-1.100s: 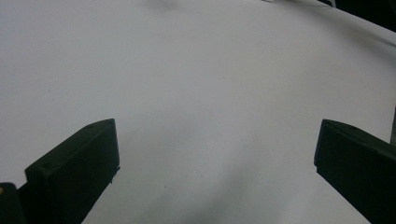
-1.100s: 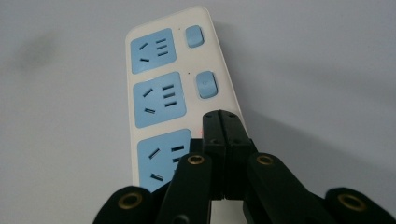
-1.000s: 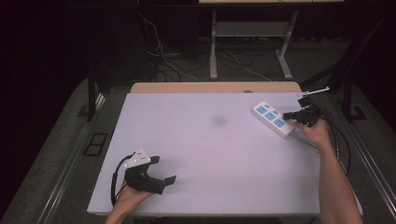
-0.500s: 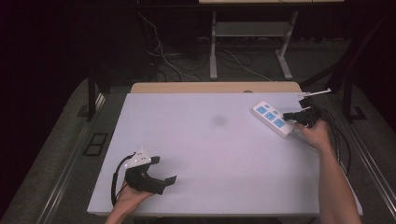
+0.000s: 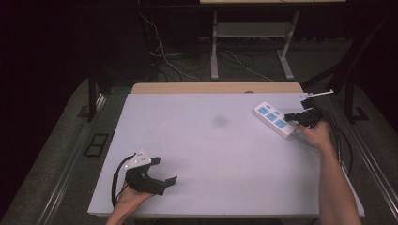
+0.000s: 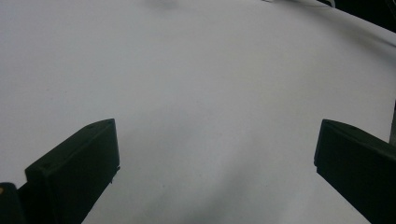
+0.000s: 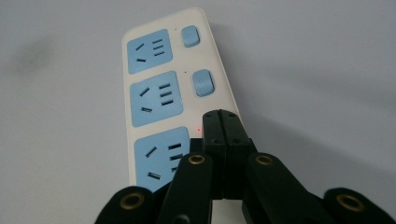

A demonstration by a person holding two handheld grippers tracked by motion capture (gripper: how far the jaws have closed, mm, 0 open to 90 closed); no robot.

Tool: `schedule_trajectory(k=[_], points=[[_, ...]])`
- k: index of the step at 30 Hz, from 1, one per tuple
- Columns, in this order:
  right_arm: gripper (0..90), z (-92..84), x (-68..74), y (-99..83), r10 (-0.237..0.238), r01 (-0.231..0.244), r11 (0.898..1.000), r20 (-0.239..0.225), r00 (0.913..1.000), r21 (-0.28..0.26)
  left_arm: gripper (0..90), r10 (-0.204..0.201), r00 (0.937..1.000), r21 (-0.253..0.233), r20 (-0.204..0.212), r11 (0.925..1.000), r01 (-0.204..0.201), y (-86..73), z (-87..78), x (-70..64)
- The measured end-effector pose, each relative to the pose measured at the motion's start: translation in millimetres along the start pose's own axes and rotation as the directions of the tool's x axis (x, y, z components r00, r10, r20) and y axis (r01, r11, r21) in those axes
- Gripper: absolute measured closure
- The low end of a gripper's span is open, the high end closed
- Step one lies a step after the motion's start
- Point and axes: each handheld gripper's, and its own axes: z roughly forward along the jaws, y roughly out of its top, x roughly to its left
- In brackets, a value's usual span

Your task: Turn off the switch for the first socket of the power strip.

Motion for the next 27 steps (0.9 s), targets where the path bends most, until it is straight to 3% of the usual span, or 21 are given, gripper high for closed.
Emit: schedule_trajectory(k=[5, 16, 21, 23, 27], points=[[90.0, -0.2, 0.4, -1.7, -0.005, 0.005, 1.000, 0.002, 1.0000, -0.012, 0.0, 0.003, 1.0000, 0.003, 0.001, 1.0000, -0.003, -0.1, 0.3, -0.2], [90.0, 0.2, 7.4, 2.6, -0.033, 0.033, 0.999, 0.050, 0.9982, 0.016, 0.0, 0.001, 1.0000, 0.003, -0.002, 1.0000, -0.001, 0.2, -0.1, 1.4], [90.0, -3.4, 8.6, 6.4, -0.014, 0.014, 1.000, 0.050, 0.9986, 0.004, 0.0, -0.002, 1.0000, -0.004, -0.002, 1.0000, 0.002, 0.6, -0.3, 2.1], [90.0, -3.0, 11.5, 7.9, -0.037, 0.035, 0.999, 0.060, 0.9975, 0.026, 0.0, -0.002, 1.0000, -0.004, -0.003, 1.0000, 0.002, 0.8, -0.9, 2.3], [90.0, -4.0, 15.4, 8.4, -0.044, 0.043, 0.999, 0.058, 0.9973, 0.018, 0.0, -0.001, 1.0000, -0.005, -0.004, 1.0000, 0.001, 0.9, -1.5, 2.3]])
